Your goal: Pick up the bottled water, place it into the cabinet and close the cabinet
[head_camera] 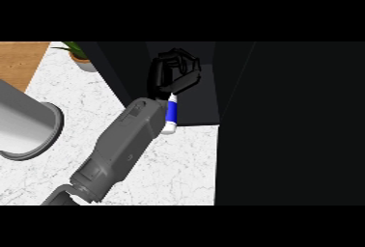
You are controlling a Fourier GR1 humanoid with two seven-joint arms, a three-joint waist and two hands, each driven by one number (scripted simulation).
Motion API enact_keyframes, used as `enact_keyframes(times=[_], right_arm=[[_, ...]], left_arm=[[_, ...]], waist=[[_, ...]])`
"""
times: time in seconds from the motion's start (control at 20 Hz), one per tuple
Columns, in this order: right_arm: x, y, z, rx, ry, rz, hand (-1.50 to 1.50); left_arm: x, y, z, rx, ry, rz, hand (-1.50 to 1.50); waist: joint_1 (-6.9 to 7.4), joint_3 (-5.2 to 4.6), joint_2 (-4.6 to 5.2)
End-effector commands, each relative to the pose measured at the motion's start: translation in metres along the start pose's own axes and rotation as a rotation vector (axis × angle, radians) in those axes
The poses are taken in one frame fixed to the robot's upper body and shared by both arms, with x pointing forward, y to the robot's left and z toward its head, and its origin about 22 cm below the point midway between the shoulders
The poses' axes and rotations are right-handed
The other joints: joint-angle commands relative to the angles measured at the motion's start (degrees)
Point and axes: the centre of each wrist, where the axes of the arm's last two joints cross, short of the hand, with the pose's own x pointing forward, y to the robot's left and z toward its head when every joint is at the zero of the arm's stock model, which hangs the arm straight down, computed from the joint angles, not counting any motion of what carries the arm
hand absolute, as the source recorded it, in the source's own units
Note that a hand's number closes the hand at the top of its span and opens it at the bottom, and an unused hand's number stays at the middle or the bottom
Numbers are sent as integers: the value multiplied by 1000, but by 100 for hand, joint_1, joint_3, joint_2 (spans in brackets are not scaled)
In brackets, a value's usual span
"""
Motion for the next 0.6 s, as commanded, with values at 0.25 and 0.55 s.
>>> enact_keyframes(times=[0.25,0.55], right_arm=[[34,15,-14,-30,-39,33,-150],[32,14,-12,-51,-30,67,-150]], left_arm=[[-11,-16,74,-196,102,267,-150],[-16,-2,151,-190,157,292,-150]], waist=[[284,-3,-90],[393,2,-87]])
